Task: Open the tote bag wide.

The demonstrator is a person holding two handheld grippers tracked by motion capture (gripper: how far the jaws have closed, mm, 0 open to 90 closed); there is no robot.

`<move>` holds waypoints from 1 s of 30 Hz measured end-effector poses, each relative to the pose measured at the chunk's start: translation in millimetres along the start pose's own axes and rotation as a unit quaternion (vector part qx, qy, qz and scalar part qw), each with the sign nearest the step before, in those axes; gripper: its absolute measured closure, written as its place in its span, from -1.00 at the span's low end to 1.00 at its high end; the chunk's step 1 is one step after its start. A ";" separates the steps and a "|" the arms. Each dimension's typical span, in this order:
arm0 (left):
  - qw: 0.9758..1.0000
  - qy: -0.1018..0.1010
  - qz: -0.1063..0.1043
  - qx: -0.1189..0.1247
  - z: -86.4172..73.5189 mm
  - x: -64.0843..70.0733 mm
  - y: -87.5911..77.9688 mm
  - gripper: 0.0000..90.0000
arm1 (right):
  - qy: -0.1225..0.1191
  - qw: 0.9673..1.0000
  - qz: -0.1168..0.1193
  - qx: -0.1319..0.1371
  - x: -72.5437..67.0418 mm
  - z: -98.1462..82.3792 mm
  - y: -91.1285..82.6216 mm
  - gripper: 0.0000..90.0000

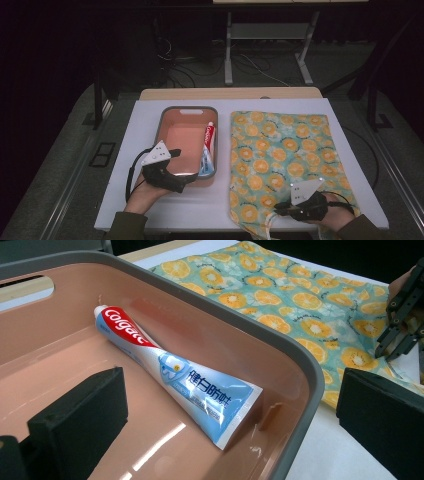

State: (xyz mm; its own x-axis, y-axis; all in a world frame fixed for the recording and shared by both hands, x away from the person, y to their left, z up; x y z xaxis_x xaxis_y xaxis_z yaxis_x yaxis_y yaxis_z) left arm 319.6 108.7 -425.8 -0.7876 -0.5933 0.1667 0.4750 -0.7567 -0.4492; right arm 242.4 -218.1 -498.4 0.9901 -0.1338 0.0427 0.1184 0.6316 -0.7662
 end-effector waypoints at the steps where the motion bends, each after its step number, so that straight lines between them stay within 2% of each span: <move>1: 1.000 0.000 0.000 0.000 0.0 0.2 0.2 -1.00 | -0.001 1.000 -0.002 0.000 0.2 0.1 0.2 0.96; 4: 1.000 0.000 0.000 -0.001 0.1 0.4 0.7 -1.00 | -0.001 1.000 -0.003 -0.003 0.8 0.9 0.7 1.00; 7: 1.000 -0.001 0.000 0.000 0.3 0.3 0.6 -1.00 | 0.015 1.000 0.001 0.000 1.6 1.6 0.3 1.00; 14: 1.000 -0.001 0.001 0.000 0.4 0.1 0.9 -1.00 | 0.036 0.999 -0.028 0.016 18.2 14.0 2.6 1.00; 23: 1.000 0.000 0.002 0.000 0.6 -0.3 0.9 -1.00 | 0.073 0.994 -0.085 0.011 58.9 21.3 10.3 1.00; 28: 1.000 -0.001 0.002 0.000 0.6 -0.4 0.9 -1.00 | 0.092 0.988 -0.121 0.004 84.1 25.8 12.7 1.00; 30: 1.000 0.000 0.002 0.000 0.6 -0.5 0.9 -1.00 | 0.105 0.984 -0.140 -0.001 100.5 29.1 14.7 1.00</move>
State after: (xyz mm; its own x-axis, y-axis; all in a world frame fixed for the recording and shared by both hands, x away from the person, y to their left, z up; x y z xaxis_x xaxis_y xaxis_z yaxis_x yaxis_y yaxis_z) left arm 320.7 108.1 -425.9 -0.7854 -0.5966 0.1651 0.4780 -0.7540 -0.4506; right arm 345.8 -200.1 -486.7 0.8806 -0.4586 0.1192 0.3851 0.5460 -0.7440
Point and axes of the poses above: each handheld gripper's, and its own axes: y roughly forward along the jaws, z roughly out of its top, x roughly to its right, the point moved 7 cm from there along y, roughly forward along the jaws, and after that the axes turned 5 degrees about -y, right-handed, at the moved point
